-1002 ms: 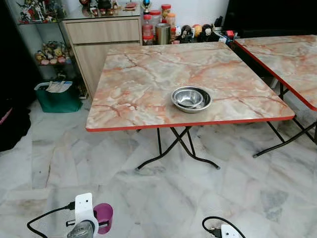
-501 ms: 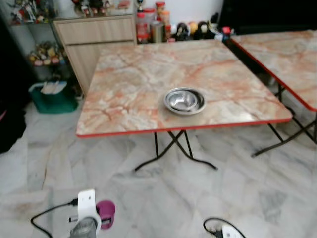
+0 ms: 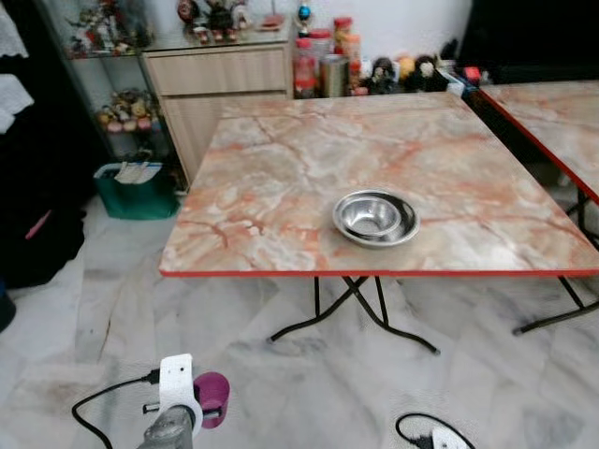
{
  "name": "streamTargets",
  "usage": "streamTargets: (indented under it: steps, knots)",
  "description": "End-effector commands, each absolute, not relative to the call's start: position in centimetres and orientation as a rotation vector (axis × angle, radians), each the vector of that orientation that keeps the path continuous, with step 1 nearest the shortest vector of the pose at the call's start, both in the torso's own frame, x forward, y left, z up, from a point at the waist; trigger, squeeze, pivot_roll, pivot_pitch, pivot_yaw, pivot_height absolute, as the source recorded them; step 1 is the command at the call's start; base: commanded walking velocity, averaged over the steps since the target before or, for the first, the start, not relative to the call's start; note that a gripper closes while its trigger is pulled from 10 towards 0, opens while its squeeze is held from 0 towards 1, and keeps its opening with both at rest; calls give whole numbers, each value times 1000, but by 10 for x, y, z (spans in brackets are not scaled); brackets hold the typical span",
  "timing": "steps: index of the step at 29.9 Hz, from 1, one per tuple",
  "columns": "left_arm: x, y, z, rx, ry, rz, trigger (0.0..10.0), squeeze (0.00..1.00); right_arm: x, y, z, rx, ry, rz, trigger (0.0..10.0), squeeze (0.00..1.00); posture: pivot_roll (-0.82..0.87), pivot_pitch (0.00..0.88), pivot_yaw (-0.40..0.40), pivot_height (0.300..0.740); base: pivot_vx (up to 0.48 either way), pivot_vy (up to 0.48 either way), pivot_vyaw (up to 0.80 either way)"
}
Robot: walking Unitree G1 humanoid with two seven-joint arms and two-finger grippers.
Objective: Setting the table
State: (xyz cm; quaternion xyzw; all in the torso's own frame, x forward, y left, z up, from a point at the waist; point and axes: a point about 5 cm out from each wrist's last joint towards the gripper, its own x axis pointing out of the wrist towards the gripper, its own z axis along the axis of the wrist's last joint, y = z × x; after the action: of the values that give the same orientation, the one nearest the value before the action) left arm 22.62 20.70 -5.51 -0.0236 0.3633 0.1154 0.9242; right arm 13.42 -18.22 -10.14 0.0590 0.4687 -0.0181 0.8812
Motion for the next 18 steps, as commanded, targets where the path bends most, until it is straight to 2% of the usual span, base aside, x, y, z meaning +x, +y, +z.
streamTargets:
  steps: [1,3,9,18]
  knots:
    - [226,206,-55,-48,750,237,10000,0,134,-181,-102,126,980,-36,10000,0,25,0,23,740,289,0,0]
    - [225,207,-56,-46,750,237,10000,0,133,-181,-102,127,982,-33,10000,0,25,0,23,740,283,0,0]
    - [225,217,-52,-46,695,264,10000,0,134,-181,-102,133,980,-36,10000,0,22,0,27,740,0,0,0]
    - [228,258,-31,-17,527,446,10000,0,135,-181,-101,129,982,-26,10000,0,41,0,19,740,0,0,0]
